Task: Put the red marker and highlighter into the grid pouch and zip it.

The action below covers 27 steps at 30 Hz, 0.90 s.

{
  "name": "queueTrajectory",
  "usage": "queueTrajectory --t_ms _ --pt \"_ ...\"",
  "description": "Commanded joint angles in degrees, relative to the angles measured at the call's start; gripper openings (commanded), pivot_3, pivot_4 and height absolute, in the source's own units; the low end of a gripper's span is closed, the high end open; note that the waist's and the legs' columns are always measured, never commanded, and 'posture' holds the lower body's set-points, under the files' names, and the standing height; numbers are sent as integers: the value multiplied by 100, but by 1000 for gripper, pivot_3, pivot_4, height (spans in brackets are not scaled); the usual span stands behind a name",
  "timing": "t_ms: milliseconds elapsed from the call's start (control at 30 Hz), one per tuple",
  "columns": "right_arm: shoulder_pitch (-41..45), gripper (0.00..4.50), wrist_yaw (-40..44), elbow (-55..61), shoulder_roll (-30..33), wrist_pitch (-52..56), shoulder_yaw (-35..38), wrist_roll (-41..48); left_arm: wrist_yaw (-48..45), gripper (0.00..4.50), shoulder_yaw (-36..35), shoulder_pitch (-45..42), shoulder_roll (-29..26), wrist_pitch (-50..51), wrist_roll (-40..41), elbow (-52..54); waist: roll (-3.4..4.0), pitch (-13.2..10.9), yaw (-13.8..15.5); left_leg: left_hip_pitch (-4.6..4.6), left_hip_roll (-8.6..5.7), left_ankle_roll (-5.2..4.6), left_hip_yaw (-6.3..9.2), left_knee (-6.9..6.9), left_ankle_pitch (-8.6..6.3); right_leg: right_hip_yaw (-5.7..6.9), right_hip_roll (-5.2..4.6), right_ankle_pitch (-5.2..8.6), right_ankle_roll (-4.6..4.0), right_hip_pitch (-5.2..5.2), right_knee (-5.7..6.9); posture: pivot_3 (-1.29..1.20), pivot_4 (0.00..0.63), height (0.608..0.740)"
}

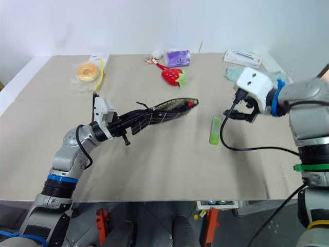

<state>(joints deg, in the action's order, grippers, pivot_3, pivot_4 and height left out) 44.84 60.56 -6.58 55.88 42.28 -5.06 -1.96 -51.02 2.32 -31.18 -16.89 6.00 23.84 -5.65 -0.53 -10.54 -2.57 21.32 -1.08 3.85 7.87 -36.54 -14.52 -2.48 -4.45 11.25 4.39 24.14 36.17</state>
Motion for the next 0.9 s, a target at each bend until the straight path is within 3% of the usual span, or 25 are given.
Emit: queueTrajectory --t_ms 33,267,533,900 --pt "-189 4398 -376 730 -273 1308 609 450 15 0 -121 26 -63 -41 59 269 1 1 -15 0 0 0 -3 -1 0 -3 1 0 0 2 1 0 150 740" --pt "-730 4398 -1747 1370 -1459 2903 1352 718 -22 0 -103 19 -88 -68 26 257 0 1 3 2 -1 -5 -9 -11 3 -12 3 -12 9 -2 -2 0 150 740" --pt "-1029 4398 -3053 1349 -2438 3214 1618 691 -42 0 -95 25 -111 -48 15 288 2 2 -13 -1 -1 -12 -11 -11 11 -15 6 -24 6 -3 -2 0 150 740" --pt "-1093 4398 -3510 1644 -2613 3281 1083 817 -34 0 -107 0 -116 -52 -8 271 -2 6 -16 -15 0 -25 -14 -10 21 -19 8 -18 38 -14 -2 0 150 740"
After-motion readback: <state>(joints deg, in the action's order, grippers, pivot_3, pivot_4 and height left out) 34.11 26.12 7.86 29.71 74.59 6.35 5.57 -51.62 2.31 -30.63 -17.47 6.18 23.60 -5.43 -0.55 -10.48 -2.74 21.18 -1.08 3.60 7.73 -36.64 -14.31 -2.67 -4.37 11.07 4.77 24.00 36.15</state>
